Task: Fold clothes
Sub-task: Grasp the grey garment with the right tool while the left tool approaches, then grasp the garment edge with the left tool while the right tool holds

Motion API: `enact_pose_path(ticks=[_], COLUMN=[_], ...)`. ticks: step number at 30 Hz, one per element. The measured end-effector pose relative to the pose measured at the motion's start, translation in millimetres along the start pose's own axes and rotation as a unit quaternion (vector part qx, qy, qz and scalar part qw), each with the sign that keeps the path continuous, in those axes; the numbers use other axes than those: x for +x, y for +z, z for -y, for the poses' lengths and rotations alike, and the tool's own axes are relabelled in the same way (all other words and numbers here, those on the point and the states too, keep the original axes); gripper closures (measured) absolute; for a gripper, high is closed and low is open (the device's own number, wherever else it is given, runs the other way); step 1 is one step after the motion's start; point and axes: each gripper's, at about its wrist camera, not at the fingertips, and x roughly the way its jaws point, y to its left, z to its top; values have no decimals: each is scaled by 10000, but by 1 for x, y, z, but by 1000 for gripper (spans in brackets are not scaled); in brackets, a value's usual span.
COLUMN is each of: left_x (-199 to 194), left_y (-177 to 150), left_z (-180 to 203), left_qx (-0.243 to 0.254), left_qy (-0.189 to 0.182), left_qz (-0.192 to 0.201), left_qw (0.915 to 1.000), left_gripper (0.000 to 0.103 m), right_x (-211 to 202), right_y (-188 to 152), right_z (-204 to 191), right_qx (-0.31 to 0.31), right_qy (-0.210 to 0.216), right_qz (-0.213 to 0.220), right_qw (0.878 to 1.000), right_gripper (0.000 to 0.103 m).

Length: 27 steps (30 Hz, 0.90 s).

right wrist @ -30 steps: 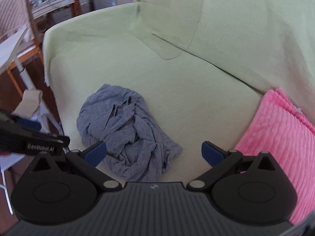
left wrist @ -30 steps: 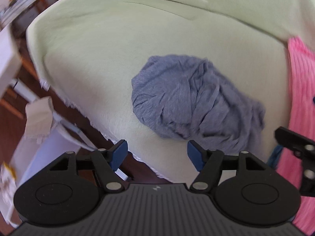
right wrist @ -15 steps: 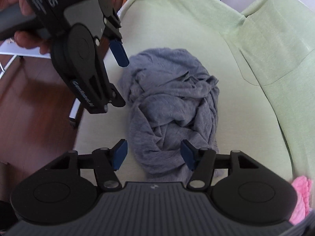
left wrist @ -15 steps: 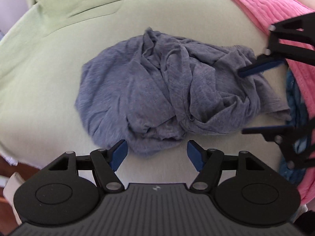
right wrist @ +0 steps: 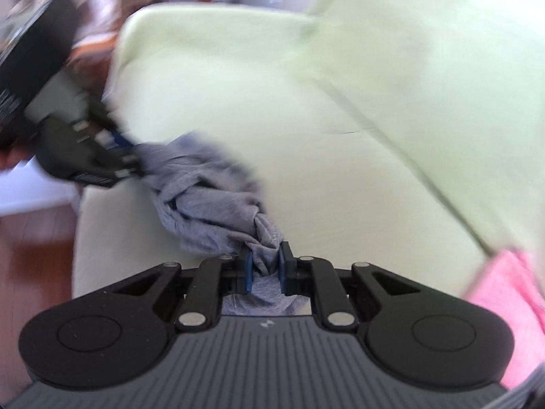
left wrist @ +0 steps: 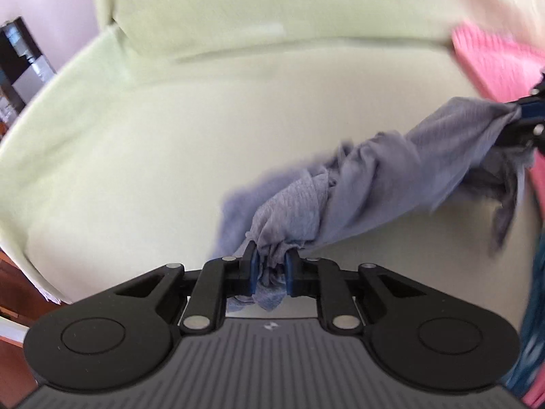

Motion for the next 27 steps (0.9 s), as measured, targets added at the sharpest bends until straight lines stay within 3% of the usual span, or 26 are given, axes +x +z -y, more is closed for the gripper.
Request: enact_pose_path(ticks=[4, 7, 10, 14, 16, 18, 19, 20, 21, 27], left_x=[-39, -68, -102, -143, -150, -145, -139, -130, -123, -61], left_y=[53, 90, 121, 150, 155, 147, 137, 123, 111, 16], left_z=[-9, -5, 12, 51, 68, 83, 90, 96, 102, 132], left_qx=[-225, -204, -55, 159, 341, 541, 628, 728, 816, 1420], left_qy=[17, -47, -91, -149, -38, 111, 72, 35, 30, -199], left_qz=[499, 863, 1269, 1682, 1667, 1440, 1240, 1015, 860, -149], left_qw=[9985, 9960, 9919, 9855, 9854, 9880, 9903, 9922, 9929, 9896], left_gripper=[86, 86, 86, 89, 80, 79, 76, 75, 75, 71], right_x=[-49, -89, -134, -208, -232, -244, -244, -244, -241, -178], right_y=[28, 41, 48, 37, 24, 8, -4, -18, -22, -80], right_z=[64, 100, 131, 188, 206, 216, 210, 202, 195, 79], right_qx=[743, 965, 877, 1090, 1192, 1289, 1240, 1179, 1138, 542], right_qy=[-447, -751, -1265, -1820, -1689, -1302, -1136, -953, -850, 320], right_qz=[283, 498, 756, 1076, 1174, 980, 832, 670, 593, -162], right_qw=[9958, 9912, 9852, 9713, 9713, 9782, 9822, 9862, 9881, 9979], right_gripper=[92, 93, 101, 102, 102, 95, 91, 80, 78, 79])
